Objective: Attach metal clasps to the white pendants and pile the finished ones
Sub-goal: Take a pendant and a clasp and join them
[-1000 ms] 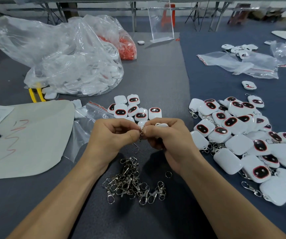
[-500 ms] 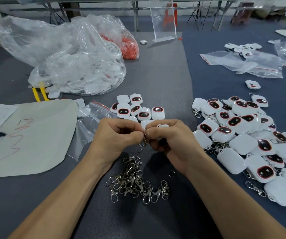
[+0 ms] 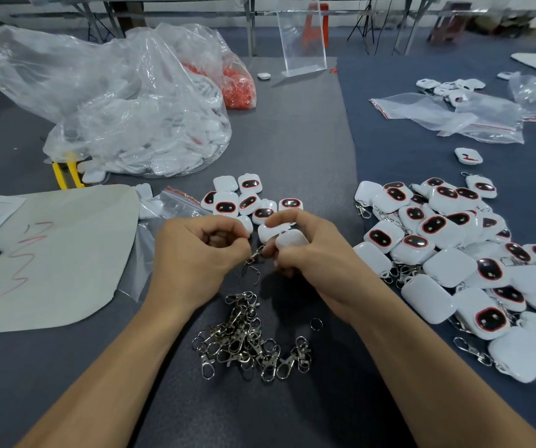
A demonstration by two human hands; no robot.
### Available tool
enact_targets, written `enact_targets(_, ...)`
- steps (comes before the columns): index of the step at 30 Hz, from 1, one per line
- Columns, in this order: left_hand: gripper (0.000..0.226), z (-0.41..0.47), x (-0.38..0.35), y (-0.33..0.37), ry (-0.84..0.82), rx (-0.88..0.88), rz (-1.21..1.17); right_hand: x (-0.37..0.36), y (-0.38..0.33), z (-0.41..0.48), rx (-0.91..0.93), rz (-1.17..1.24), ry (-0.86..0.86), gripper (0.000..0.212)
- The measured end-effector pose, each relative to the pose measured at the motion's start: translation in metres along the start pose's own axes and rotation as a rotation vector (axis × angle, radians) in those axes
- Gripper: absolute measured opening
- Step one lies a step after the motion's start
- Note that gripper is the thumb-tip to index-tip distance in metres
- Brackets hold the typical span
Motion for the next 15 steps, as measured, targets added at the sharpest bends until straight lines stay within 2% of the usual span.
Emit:
enact_targets(3, 0.035, 0.002, 0.001, -0.007, -0.006, 0.063, 0.146, 0.008, -0.003, -0.001, 0.077, -0.276, 0.143, 0.039)
enact_targets(6, 0.029, 0.003, 0.001, -0.008, -0.109, 0.049, 0.281, 0.01, -0.008, -0.004, 0.17, -0.499, 0.235, 0.038)
enact_targets(9, 0.023, -0.002, -0.005, -0.005, -0.218, -0.015, 0.447, 0.009, -0.009, -0.005, 0.201, -0.543, 0.24, 0.036)
enact_targets(15, 0.007, 0.001, -0.008, -0.005, -0.216, -0.052, 0.549, 0.007, -0.008, -0.005, 0.182, -0.553, 0.222, 0.036)
Point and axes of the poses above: each hand's wrist, its own z-axis towards the middle knuckle, its own x-axis out of the back of the hand, y = z × x, the point moved 5 cm from there along z, towards the middle knuckle
